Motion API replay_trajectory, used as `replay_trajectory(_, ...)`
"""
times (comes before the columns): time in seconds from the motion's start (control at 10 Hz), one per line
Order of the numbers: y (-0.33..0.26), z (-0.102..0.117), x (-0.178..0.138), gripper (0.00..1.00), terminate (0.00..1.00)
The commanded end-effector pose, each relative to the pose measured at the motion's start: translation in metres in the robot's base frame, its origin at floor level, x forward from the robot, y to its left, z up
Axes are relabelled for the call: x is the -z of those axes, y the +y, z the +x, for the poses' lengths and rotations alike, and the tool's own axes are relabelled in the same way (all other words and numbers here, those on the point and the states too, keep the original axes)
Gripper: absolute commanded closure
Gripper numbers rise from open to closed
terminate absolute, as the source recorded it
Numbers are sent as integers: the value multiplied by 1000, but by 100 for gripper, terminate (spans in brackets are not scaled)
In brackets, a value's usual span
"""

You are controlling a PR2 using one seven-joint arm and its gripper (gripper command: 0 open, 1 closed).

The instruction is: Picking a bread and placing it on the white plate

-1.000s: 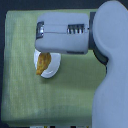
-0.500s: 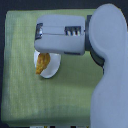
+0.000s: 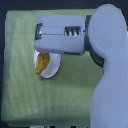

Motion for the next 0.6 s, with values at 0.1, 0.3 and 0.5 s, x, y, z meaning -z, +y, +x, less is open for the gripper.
replay_trajectory(0.1,-1,-1,4,0,0)
replay_trajectory(0.3,-2,1,5,0,0)
replay_trajectory(0.5,-5,3,5,0,0)
